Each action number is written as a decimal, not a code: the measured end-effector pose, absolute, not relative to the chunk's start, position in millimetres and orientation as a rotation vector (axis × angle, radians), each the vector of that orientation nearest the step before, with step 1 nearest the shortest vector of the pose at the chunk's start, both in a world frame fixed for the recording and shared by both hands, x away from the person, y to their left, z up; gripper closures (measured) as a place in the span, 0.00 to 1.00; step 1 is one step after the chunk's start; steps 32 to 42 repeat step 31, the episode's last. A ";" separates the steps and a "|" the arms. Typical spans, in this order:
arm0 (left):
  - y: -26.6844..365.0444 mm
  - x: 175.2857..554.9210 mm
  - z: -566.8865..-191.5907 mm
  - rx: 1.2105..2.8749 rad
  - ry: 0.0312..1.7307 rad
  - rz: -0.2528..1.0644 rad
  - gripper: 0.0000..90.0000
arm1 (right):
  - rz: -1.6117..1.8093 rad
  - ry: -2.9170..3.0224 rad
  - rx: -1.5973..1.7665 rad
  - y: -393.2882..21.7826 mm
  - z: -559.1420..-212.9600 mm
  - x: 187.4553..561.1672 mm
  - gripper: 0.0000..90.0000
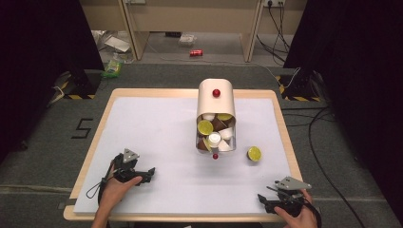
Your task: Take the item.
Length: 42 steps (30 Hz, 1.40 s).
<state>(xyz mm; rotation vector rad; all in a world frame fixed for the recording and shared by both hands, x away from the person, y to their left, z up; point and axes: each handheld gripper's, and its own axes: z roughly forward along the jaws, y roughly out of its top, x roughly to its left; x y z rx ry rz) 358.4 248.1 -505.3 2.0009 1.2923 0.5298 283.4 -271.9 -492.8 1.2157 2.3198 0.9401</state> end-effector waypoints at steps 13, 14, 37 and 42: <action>248.1 358.4 -505.4 2.000 1.293 0.530 0.01 | 0.945 2.307 1.219 -272.8 -493.6 275.5 0.18; 248.1 358.4 -505.3 2.001 1.293 0.530 0.01 | 0.946 2.307 1.219 -272.9 -493.7 275.5 0.18; 248.1 358.4 -505.4 2.001 1.293 0.530 0.01 | 0.947 2.314 1.216 -273.2 -493.7 276.0 0.17; 248.1 358.4 -505.4 2.001 1.293 0.530 0.01 | 0.947 2.314 1.216 -273.2 -493.7 276.0 0.17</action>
